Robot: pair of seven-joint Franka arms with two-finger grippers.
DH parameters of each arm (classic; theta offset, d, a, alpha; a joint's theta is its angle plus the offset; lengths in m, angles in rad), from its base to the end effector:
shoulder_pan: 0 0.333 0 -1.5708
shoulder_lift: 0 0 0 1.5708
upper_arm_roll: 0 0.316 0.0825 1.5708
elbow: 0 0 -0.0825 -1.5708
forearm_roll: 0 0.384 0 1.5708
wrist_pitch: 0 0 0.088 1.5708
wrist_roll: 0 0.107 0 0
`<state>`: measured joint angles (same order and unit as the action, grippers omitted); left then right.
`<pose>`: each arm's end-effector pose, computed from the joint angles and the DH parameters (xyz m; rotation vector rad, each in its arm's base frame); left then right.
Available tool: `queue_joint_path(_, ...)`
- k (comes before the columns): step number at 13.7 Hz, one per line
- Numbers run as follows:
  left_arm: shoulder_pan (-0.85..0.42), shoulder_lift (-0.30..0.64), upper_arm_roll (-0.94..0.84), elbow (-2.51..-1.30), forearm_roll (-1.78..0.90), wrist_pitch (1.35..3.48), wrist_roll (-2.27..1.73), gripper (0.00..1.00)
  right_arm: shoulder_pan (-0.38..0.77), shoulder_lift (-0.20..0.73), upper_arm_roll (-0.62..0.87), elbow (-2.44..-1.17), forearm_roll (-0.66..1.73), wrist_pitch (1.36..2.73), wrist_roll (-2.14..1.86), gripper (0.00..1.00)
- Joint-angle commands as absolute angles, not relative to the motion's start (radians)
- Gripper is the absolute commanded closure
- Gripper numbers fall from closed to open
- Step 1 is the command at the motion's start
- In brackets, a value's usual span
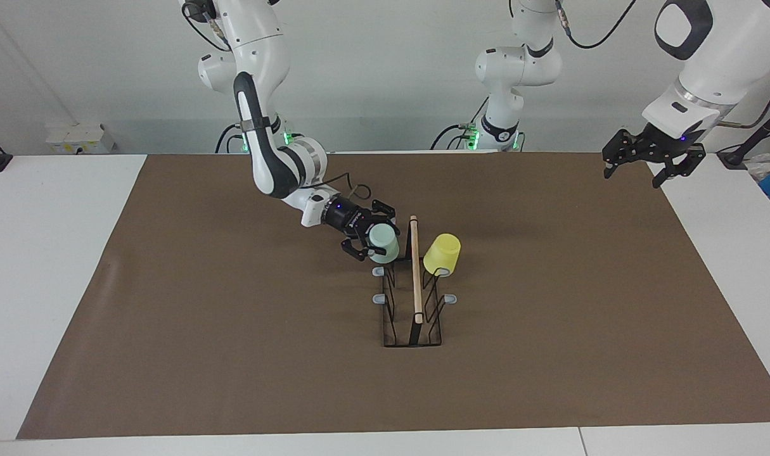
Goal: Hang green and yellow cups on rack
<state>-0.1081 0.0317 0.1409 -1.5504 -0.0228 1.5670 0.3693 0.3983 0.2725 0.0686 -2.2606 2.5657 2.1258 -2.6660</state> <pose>0.5635 0.0147 0.6163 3.0766 -0.5225 -0.0169 0.4869 0.2725 0.2618 -1.6919 -0.6866 -1.5223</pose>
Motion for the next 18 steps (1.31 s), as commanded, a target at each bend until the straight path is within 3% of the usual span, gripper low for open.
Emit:
queue_joint_path(1, -0.103, 0.002, 0.141, -1.588, -0.035, 1.589, 0.379, 0.0, 0.396, 0.271, 0.08, -2.28, 2.66, 2.129, -2.712, 0.0)
queue_joint_path(11, -0.11, 0.003, 0.138, -1.586, -0.034, 1.583, 0.284, 0.0, 0.387, 0.288, 0.075, -2.267, 2.606, 2.204, -2.695, 0.0)
queue_joint_path(18, -0.104, 0.002, 0.137, -1.588, -0.034, 1.588, 0.29, 0.0, 0.354, 0.258, 0.072, -2.232, 2.416, 2.408, -2.654, 0.0)
